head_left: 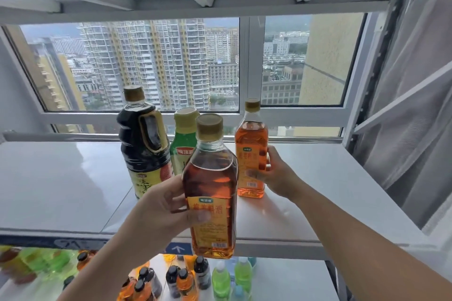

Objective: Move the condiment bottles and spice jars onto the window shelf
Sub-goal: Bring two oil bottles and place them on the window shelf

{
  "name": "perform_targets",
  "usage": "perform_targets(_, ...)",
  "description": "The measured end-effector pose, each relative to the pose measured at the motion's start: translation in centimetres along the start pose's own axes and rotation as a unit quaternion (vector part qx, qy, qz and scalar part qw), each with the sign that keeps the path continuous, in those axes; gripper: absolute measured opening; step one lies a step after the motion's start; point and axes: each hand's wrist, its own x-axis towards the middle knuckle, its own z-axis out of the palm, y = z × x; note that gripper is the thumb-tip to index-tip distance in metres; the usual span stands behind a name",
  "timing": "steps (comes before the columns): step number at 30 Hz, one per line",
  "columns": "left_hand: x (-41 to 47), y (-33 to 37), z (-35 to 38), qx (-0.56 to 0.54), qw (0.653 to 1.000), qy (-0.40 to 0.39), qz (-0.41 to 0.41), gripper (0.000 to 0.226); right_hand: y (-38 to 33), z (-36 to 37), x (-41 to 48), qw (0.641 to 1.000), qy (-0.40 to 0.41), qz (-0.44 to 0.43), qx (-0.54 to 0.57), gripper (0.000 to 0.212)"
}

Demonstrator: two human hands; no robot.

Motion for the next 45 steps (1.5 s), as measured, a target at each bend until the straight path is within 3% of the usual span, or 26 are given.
perform_targets(8, -0.3, 0.2, 0.5, 0.001, 1.0, 0.0, 0.001, 0.039, -0.7, 0.9, 0.3, 1.0, 0.001, 0.023, 0.006, 0.06)
perform_targets(13, -0.4, 0.0, 0.7, 0.016, 1.0, 0.0, -0.008, 0.038, -0.5, -0.2, -1.7, 0.998, 0.018, 0.057, -0.013, 0.096)
perform_targets(15, -0.3, -0.2, 1.0, 0.016, 1.0, 0.004, -0.007, 0.038, -0.4, -0.7, -3.4, 0.997, 0.061, 0.034, -0.041, 0.078)
perform_targets(17, -0.1, -0.3, 1.4, 0.018, 1.0, 0.004, -0.003, 0.037, -0.5, -0.9, -5.4, 0.992, 0.107, -0.019, -0.064, 0.046)
perform_targets(19, 0.2, -0.4, 2.0, 0.021, 1.0, 0.001, -0.004, 0.036, -0.9, -0.9, -7.5, 0.992, 0.101, -0.057, -0.055, 0.025)
perform_targets(20, 0.3, -0.5, 2.3, 0.019, 1.0, -0.002, -0.006, 0.036, -1.2, -0.7, -8.5, 0.994, 0.078, -0.067, -0.035, 0.023)
perform_targets(23, 0.9, -0.7, 3.2, 0.02, 1.0, -0.012, -0.006, 0.042, -2.0, 0.0, -11.2, 0.996, -0.023, -0.079, 0.026, 0.052)
perform_targets(26, 1.6, -1.1, 3.9, 0.015, 1.0, -0.017, 0.003, 0.045, -1.9, 1.4, -12.7, 0.994, -0.084, -0.07, -0.009, 0.058)
perform_targets(30, 2.1, -1.6, 4.8, -0.003, 1.0, -0.011, 0.023, 0.053, -1.2, 2.7, -13.0, 0.996, -0.039, -0.084, -0.019, 0.056)
perform_targets(36, 3.3, -2.1, 4.8, 0.02, 0.999, -0.024, 0.009, 0.048, -1.3, 2.8, -12.3, 0.997, -0.016, -0.072, 0.018, 0.05)
perform_targets(45, 3.6, -3.0, 3.1, 0.066, 0.997, 0.049, -0.014, 0.047, -1.0, 4.2, -9.8, 0.998, -0.007, -0.066, 0.016, 0.046)
